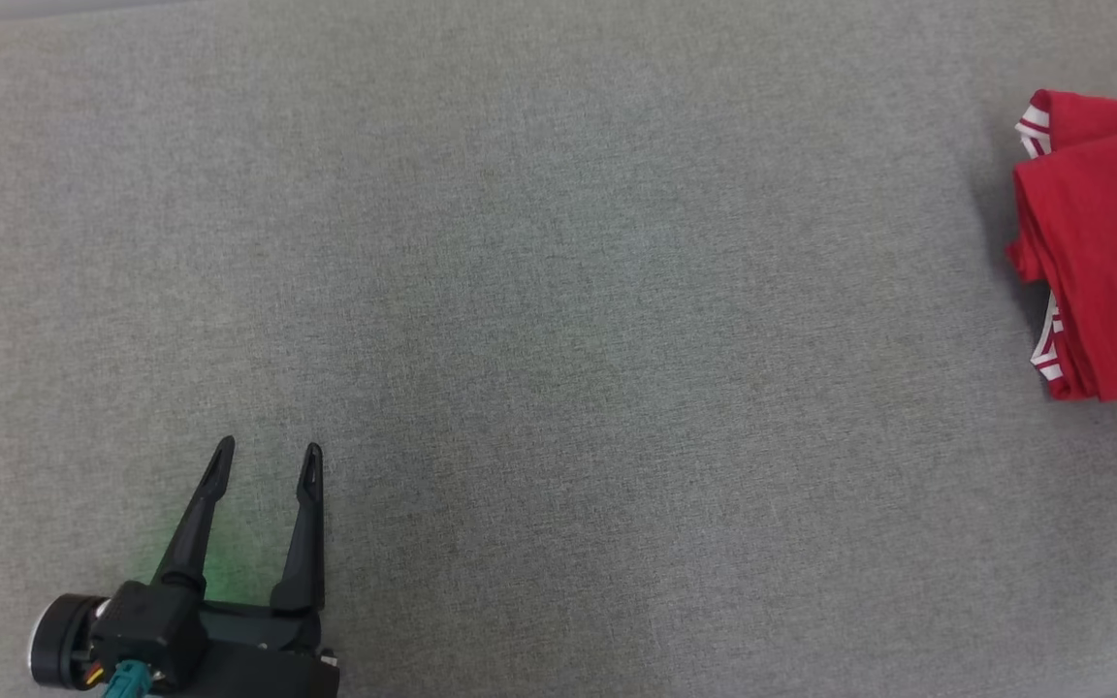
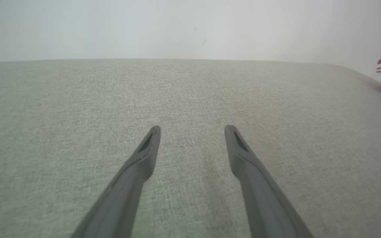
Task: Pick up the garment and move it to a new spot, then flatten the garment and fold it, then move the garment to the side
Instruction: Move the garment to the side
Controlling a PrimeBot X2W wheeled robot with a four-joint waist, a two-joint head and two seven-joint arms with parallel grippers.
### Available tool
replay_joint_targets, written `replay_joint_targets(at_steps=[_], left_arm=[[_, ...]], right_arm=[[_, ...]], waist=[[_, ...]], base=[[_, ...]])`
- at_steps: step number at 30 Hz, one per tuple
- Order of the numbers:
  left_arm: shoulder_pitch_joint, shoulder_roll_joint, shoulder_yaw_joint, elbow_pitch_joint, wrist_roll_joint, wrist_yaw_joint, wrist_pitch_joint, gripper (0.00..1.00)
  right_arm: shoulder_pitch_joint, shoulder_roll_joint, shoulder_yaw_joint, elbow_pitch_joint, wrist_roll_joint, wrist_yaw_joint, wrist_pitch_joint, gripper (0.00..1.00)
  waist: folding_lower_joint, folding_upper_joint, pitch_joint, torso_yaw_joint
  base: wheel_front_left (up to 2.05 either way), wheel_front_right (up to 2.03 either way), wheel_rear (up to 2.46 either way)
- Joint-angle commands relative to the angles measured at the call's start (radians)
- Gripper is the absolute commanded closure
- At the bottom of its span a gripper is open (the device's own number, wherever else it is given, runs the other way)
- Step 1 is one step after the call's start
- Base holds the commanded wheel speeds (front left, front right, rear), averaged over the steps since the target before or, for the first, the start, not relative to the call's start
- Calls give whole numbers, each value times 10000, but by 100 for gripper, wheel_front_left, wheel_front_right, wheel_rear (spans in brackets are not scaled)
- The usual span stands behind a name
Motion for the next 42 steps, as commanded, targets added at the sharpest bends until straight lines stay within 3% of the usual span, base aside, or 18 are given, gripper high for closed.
replay_joint_targets(at_steps=[1,2,3,4,5,6,7,20,32,42], left_arm=[[-131,92,2,-51,92,12,-25,0],[-156,121,-6,-69,117,11,-25,0],[-179,137,6,-89,151,11,-25,0],[-196,147,9,-103,158,11,-25,0],[-206,154,-1,-117,166,11,-26,0],[-218,166,-52,-132,138,11,-25,0],[-229,185,-86,-149,123,10,-25,0],[115,76,52,-308,-518,12,-25,0],[1154,-413,1055,-466,-360,12,-26,0],[2204,-649,1653,-270,-482,58,-25,0]], right_arm=[[-60,148,-134,77,-189,-6,-148,95],[-65,211,-187,136,-336,-6,-256,28],[-88,331,-237,212,-358,-6,-320,14],[-93,421,-236,267,-425,-6,-388,36],[-121,498,-183,271,-464,-6,-495,29],[-147,538,-167,272,-496,-6,-582,11],[-145,600,-118,266,-546,-6,-675,1],[627,1269,795,-261,69,-6,-1539,0],[2968,2180,2254,-2332,1053,-6,-4227,0],[5032,2929,3677,-2076,1410,-6,-6107,0]], waist=[[-1,-1,135,33],[-1,-1,172,21],[-1,-1,204,-1],[-1,-1,222,-28],[-1,-1,238,-69],[-1,-1,245,-98],[-1,-1,244,-127],[-1,-1,-799,-312],[-1,-1,-2336,109],[-1,-1,-3528,400]], base=[[0,0,0],[0,0,0],[0,0,0],[0,0,0],[0,0,0],[0,0,0],[0,0,0],[0,0,0],[0,0,0],[0,0,0]])
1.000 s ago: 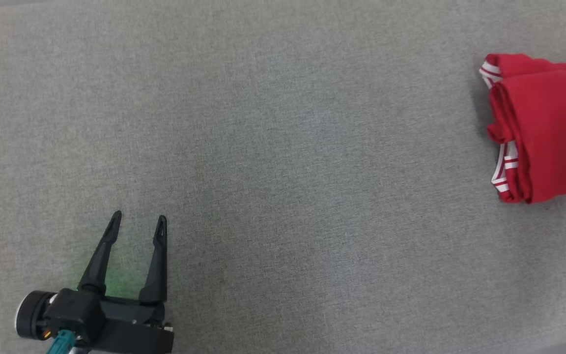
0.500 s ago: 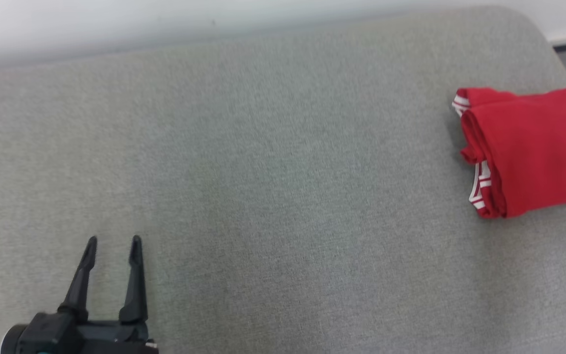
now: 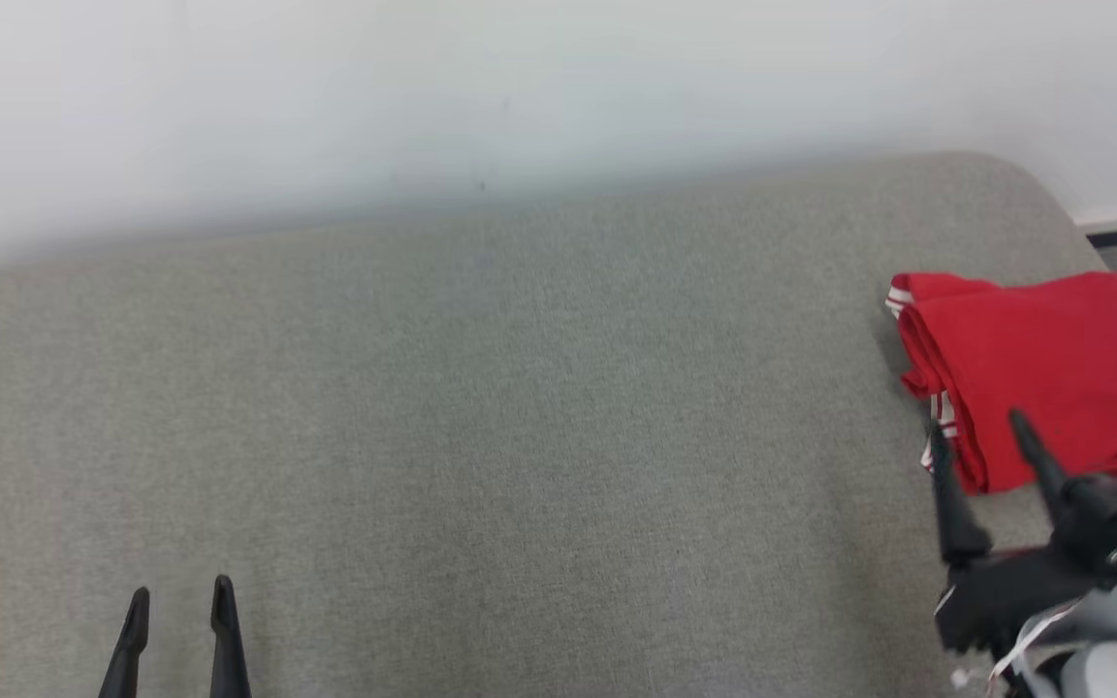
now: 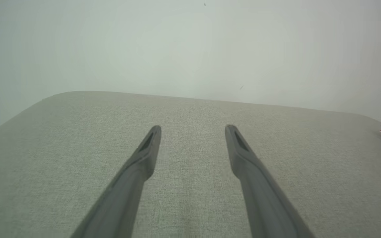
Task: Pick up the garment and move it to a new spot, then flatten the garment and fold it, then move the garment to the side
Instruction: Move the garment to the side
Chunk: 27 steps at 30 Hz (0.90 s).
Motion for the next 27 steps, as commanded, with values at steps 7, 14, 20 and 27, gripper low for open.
replay_joint_targets(at_steps=[7,14,20,27], left_arm=[[382,-52,166,267,35,114,-26,0],[434,-55,176,997,221,113,-26,0],[457,-54,119,1419,435,76,-28,0],[297,-53,39,1657,777,39,-28,0]], right_arm=[[829,198,502,740,217,-6,-845,0],[1457,562,622,1420,80,-6,-1479,0],[1636,687,910,1830,-47,-6,-1752,0],[1735,831,804,2178,-41,-6,-2001,0]], waist=[[3,1,-862,543],[3,1,-1180,941],[3,1,-1362,1136],[3,1,-1526,1413]], base=[[0,0,0],[0,0,0],[0,0,0],[0,0,0]])
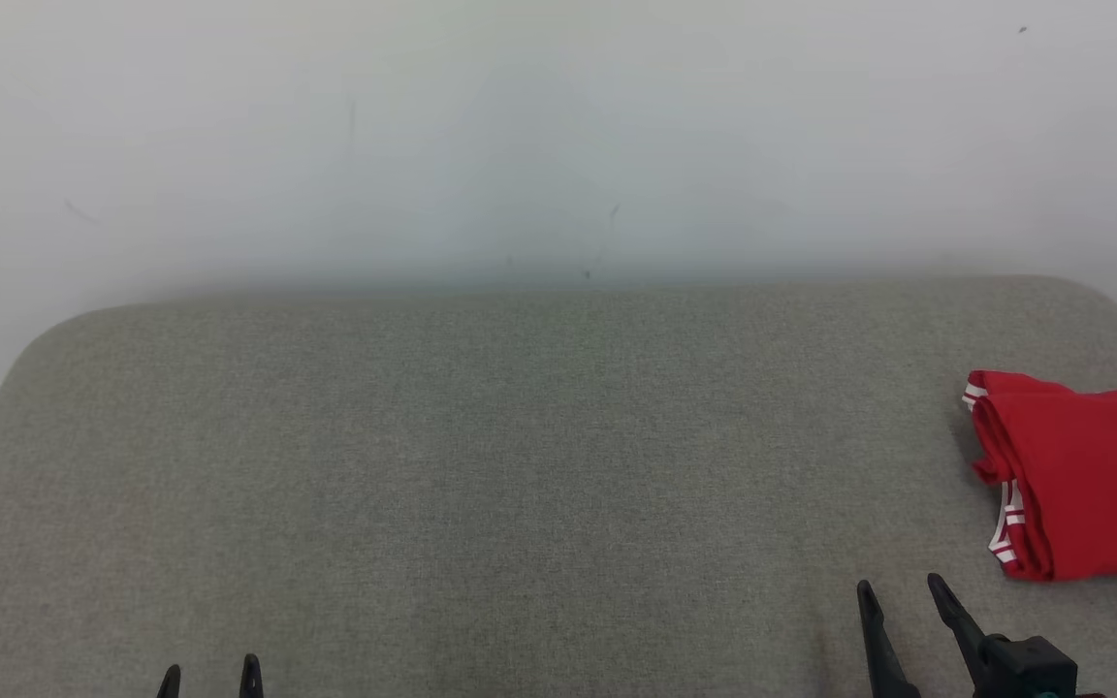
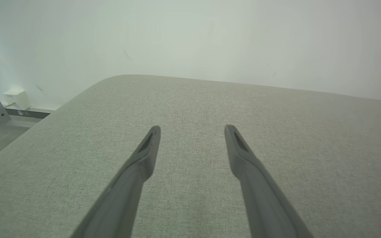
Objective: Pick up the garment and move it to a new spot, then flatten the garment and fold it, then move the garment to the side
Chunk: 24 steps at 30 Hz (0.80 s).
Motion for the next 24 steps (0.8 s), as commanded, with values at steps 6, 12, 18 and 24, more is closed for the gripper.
replay_joint_targets(at_steps=[6,12,18,24], left_arm=[[-229,-15,-25,185,214,-55,-25,0],[-317,-15,-87,249,216,-87,-25,0],[-386,-16,-89,244,184,-68,-25,0],[-421,-14,-56,248,147,-76,-25,0]], right_arm=[[73,122,-227,259,-11,-6,-146,0],[42,214,-395,454,11,-6,-207,0],[-22,247,-405,557,-19,-6,-234,0],[-133,284,-370,632,-31,-6,-241,0]], waist=[[0,0,-160,237],[0,0,-207,255],[0,0,-188,146],[0,0,-147,45]], base=[[0,0,0],[0,0,0],[0,0,0],[0,0,0]])
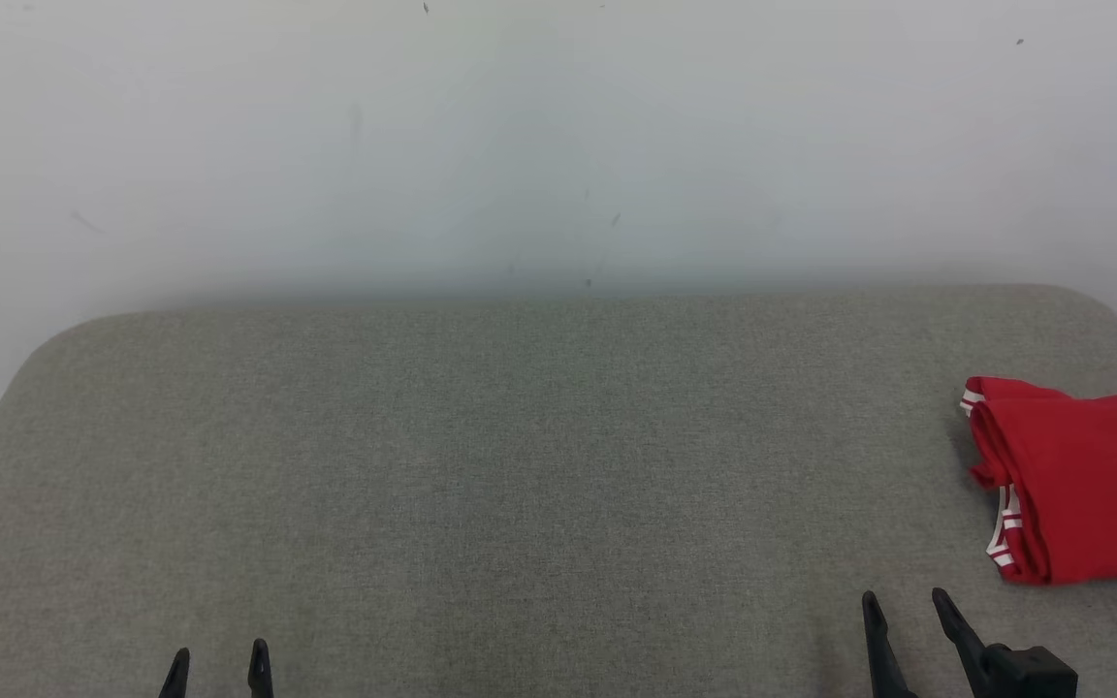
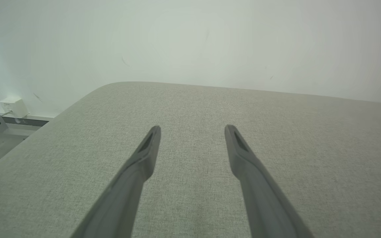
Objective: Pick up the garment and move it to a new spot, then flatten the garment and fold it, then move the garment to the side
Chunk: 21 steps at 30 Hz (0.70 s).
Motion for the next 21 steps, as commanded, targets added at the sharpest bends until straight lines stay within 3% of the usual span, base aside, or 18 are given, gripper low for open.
replay_joint_targets(at_steps=[1,21], left_arm=[[-78,-14,11,14,-55,-6,-24,0],[-78,74,-93,115,-181,-4,-24,0]], right_arm=[[-70,31,14,38,-10,-6,-25,0],[-115,20,155,165,112,-6,-103,0]], waist=[[0,0,6,-14],[0,0,20,49]], base=[[0,0,0],[0,0,0]])
